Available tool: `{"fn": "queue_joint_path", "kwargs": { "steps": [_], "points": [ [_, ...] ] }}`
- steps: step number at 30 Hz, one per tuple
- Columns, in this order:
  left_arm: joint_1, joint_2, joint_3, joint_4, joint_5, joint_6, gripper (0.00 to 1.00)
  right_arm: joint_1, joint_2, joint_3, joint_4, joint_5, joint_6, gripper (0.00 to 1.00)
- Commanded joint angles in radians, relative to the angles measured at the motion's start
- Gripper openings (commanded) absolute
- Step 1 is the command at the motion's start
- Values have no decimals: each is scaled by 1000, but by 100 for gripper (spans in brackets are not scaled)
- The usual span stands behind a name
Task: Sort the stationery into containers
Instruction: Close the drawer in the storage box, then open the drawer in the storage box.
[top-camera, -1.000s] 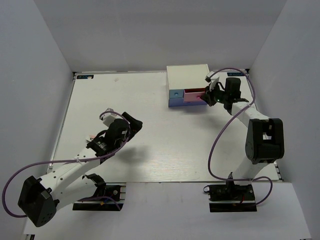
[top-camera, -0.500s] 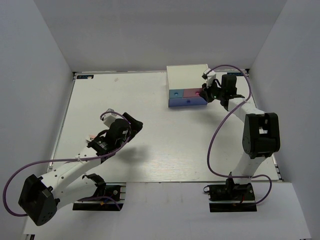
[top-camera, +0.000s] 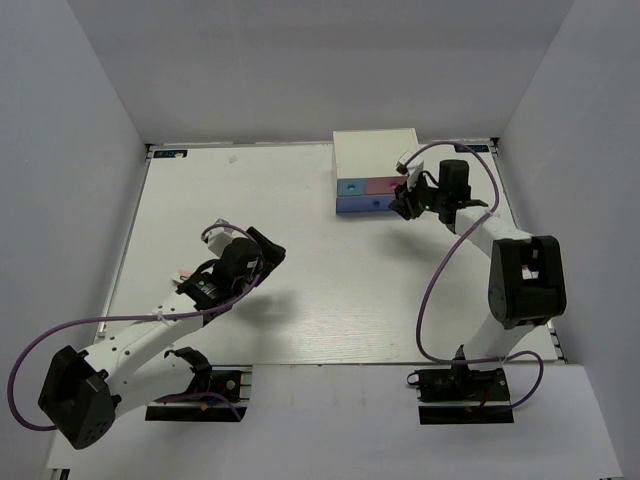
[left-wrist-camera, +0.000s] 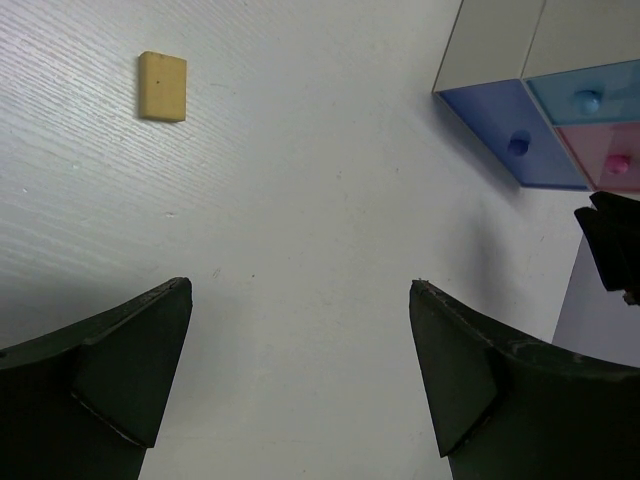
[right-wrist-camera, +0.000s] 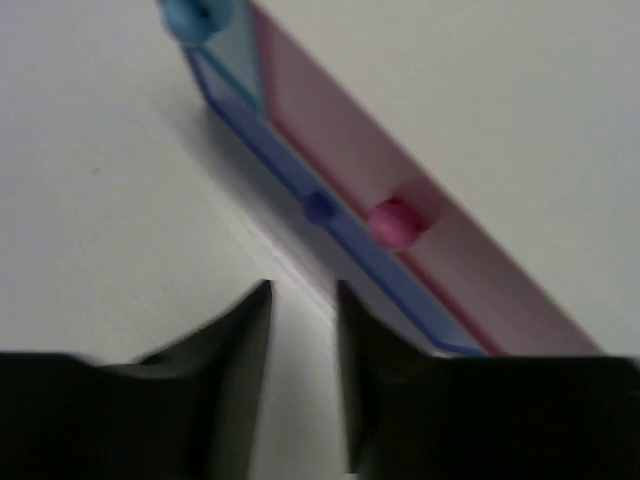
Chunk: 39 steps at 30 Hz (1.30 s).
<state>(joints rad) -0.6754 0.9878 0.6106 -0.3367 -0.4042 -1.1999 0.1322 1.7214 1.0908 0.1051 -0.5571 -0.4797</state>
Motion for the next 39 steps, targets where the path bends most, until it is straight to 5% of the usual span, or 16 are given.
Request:
{"fn": "queue_joint_path", "kwargs": {
  "steps": [1, 5, 13, 18, 21, 29, 39],
  "points": [
    [5, -6, -6, -9, -7, -15, 99, 24, -95, -40, 12, -144, -39, 46],
    [5, 20, -6, -8, -7, -15, 99, 64, -70, -7, -7, -211, 41, 90],
    [14, 22, -1, -28, -7, -6, 99, 112, 46, 99, 115, -205, 401, 90],
    [14, -12, -23, -28, -7, -18, 99, 139, 46, 80, 200, -112, 709, 61],
    [14, -21, -34, -28, -7, -27, 99, 164, 30, 49, 246, -46, 870, 53],
    [14, -21, -43, -28, -7, -27, 99, 227, 7, 31, 217, 95, 1110, 53],
    [14, -40, -61, -38, -16, -27, 99, 251, 7, 38, 180, 301, 1173, 54]
  ]
}}
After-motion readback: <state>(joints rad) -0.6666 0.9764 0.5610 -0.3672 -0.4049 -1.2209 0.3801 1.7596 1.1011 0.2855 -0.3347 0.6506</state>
